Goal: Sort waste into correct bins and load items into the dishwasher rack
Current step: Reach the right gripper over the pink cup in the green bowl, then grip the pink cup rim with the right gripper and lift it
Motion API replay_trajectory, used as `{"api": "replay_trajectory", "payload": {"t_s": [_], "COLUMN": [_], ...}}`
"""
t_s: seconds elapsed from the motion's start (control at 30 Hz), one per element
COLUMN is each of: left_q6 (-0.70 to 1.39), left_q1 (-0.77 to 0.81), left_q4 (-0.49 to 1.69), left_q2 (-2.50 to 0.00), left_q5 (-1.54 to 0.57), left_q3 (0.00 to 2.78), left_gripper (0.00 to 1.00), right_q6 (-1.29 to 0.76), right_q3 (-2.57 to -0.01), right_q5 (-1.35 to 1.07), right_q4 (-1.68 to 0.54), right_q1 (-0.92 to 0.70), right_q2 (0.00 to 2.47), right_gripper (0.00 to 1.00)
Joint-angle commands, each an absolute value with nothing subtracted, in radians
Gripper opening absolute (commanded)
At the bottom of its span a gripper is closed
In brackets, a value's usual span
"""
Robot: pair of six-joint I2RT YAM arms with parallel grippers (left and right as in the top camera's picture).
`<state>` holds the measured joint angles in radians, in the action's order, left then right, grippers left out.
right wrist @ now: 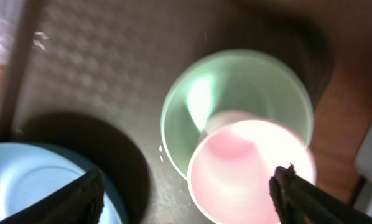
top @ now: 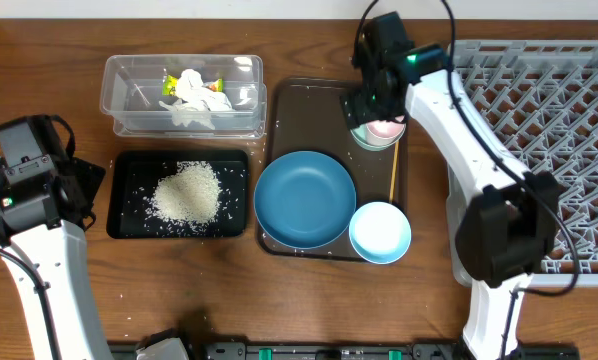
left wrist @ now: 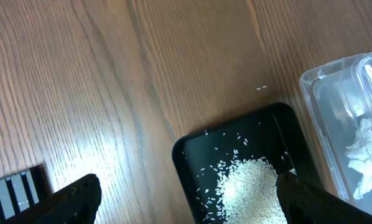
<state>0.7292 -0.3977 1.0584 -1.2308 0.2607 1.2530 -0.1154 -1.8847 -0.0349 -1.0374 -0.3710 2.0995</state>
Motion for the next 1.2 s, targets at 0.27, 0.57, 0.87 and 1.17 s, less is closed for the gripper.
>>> {"api": "replay_trajectory", "payload": {"t_s": [0.27, 0.57, 0.87, 1.17], "left_q6": [0.731, 0.731, 0.731, 0.731], "left_q1": [-0.402, -0.402, -0.402, -0.402], "left_q4": [1.062, 1.062, 1.062, 1.062], "left_q2": [-1.234, -1.234, -1.234, -1.234], "left_q5": [0.266, 0.266, 0.266, 0.266], "left_q3": [1.252, 1.252, 1.252, 1.252], "left_gripper": [0.92, 0.92, 0.92, 0.92], "right_q6": [-0.199, -0.21, -0.213, -0.262], "right_q3": [-1.9, -1.876, -1.85, -1.811], "right_q5": [-0.01, 0.004, 0.009, 0.131], "right_q4": [-1.055, -1.007, -0.995, -0.989], "right_q1": [-0.39, -0.399, -0.424, -0.442], "right_q2": [2.154, 2.162, 2.162, 2.162], "right_gripper": [0.66, 0.44, 0.41, 0.4]}}
